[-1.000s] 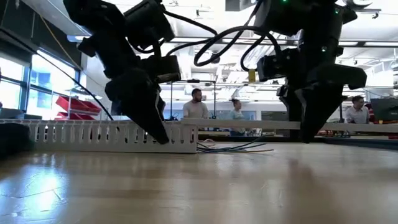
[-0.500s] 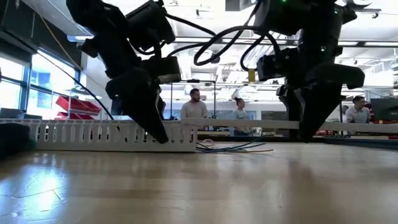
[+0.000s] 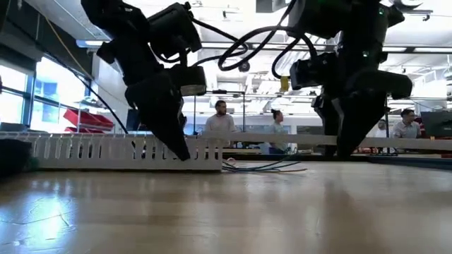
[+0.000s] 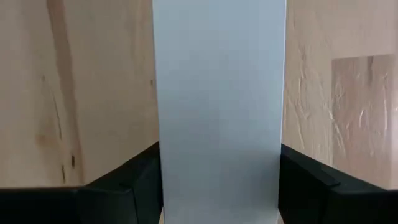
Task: Ziptie cables
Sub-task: Close the white cable duct
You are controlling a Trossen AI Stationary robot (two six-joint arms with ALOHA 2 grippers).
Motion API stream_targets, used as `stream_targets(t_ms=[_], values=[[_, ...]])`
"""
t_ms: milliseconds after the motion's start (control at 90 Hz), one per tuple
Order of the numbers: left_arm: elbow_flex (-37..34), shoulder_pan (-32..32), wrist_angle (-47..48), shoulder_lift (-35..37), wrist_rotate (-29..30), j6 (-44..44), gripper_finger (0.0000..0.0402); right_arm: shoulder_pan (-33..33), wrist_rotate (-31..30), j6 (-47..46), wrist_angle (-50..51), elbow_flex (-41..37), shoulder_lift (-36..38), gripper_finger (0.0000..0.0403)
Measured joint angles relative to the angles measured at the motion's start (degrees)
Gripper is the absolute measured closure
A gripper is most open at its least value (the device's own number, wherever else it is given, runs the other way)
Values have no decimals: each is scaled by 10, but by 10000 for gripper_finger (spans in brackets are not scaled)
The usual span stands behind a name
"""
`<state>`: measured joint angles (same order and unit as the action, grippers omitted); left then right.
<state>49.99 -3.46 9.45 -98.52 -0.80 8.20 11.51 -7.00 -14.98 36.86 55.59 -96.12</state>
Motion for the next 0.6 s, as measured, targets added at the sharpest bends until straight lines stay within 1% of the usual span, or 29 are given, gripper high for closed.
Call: stream_targets(t_ms=[178,300,456,600], values=[[-4,-9,-4,0,5,-8,179,0,2,0,1,0,1,180],[-5,-14,-9,0,26,-8,180,-3,41,0,-7,-1,1,180],[-6,-20,-36,0,29,-24,181,-6,70,-2,-6,-1,-1,180],[-6,-24,-38,0,33,-33,181,-11,63,8,-4,-1,-1,180]])
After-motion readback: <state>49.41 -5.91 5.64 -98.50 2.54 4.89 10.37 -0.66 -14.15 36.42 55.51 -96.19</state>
